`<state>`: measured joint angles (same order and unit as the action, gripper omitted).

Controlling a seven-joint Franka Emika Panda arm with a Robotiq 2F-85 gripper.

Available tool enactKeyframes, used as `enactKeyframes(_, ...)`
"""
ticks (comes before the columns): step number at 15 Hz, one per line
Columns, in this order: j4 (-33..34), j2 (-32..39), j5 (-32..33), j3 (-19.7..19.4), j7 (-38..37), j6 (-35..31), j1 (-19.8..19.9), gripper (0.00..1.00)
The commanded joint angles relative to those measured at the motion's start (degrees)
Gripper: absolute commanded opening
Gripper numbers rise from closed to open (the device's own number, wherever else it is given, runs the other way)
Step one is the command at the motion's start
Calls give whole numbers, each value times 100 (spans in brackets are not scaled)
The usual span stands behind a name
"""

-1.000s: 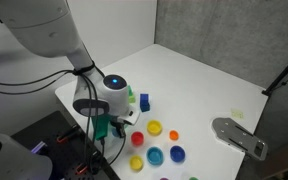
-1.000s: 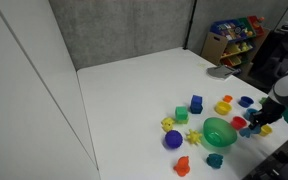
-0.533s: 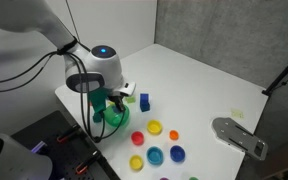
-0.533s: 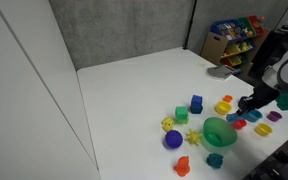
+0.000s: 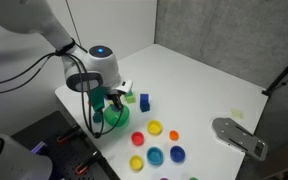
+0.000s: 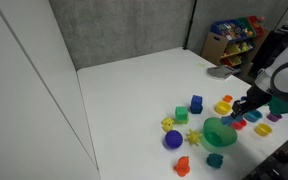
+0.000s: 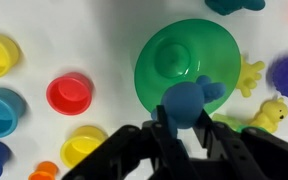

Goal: Pick up the light blue toy and put it in the green bowl

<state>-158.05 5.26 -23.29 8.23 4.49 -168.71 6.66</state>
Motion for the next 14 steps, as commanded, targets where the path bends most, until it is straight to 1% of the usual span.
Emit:
enactKeyframes(1, 342, 556, -4, -2, 14, -166, 8, 10)
enactKeyframes(4, 610, 937, -51, 42, 62, -159, 39, 10)
enactKeyframes(8, 967, 1480, 143, -125, -24, -214, -59, 10)
enactKeyframes(9, 1045, 1606, 336, -142, -135, -223, -10, 10)
enactKeyframes(14, 1381, 2055, 972, -586, -319, -441, -126, 10)
